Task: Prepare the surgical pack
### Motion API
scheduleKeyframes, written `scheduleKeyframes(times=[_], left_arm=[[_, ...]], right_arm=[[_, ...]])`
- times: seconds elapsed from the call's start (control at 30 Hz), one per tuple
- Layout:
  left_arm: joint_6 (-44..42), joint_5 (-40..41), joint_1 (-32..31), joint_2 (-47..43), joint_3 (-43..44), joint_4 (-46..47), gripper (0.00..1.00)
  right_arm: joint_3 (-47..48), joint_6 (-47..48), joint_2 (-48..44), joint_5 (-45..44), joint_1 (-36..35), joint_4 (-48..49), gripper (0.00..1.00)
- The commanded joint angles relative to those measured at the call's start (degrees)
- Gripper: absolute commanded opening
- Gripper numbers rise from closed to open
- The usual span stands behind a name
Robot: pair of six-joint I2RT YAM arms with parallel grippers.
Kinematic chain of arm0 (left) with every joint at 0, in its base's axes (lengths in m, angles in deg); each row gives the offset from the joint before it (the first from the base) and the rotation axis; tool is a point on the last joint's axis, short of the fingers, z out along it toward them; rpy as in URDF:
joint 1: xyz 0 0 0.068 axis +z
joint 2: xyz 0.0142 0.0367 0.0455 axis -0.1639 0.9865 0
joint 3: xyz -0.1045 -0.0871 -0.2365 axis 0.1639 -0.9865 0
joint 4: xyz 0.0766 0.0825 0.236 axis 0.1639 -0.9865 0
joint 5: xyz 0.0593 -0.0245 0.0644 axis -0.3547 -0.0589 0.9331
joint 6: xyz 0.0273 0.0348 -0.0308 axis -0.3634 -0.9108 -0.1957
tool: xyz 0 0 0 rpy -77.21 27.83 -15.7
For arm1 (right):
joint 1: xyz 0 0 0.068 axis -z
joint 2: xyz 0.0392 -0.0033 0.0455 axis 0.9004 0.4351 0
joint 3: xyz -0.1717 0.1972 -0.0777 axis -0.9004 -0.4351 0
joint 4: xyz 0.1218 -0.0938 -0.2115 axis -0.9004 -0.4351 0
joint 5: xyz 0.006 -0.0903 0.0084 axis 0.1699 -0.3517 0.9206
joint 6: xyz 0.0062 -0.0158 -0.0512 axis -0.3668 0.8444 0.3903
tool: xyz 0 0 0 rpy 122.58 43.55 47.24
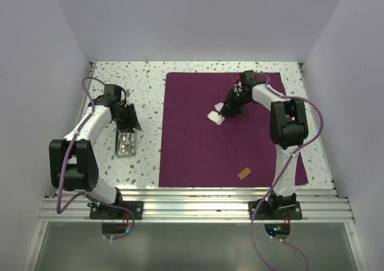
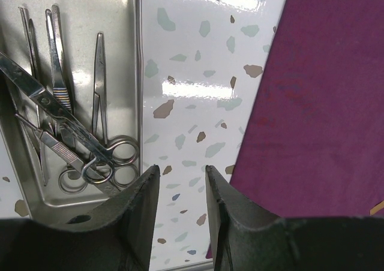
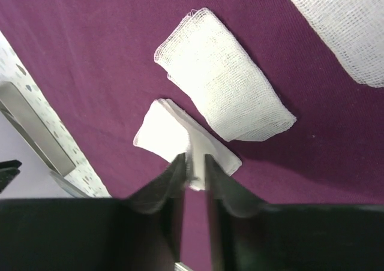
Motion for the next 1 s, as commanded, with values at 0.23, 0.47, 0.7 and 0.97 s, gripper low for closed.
scheduleKeyframes(times=[0.23, 0.47, 0.7, 0.97], left_arm=[[-1.26, -1.53, 0.12, 0.3, 2.25, 1.42, 0.4], [-1.35, -1.97, 0.03, 0.21, 1.9, 1.42, 0.4], [-1.35, -1.97, 0.03, -0.31, 1.55, 1.33, 0.4], [-1.52, -1.97, -0.06, -0.31, 1.46, 1.42, 0.4]], right_arm=[[0.77, 4.35, -6.14, -5.36, 0.35, -7.81, 0.69], [-4.6, 0.04, -7.02, -2.46, 0.18, -0.97, 0.64], [-6.18, -3.03, -6.41, -1.4, -0.53, 2.02, 0.57], [-6.18, -6.2, -4.21, -0.44, -0.88, 4.58, 0.53]])
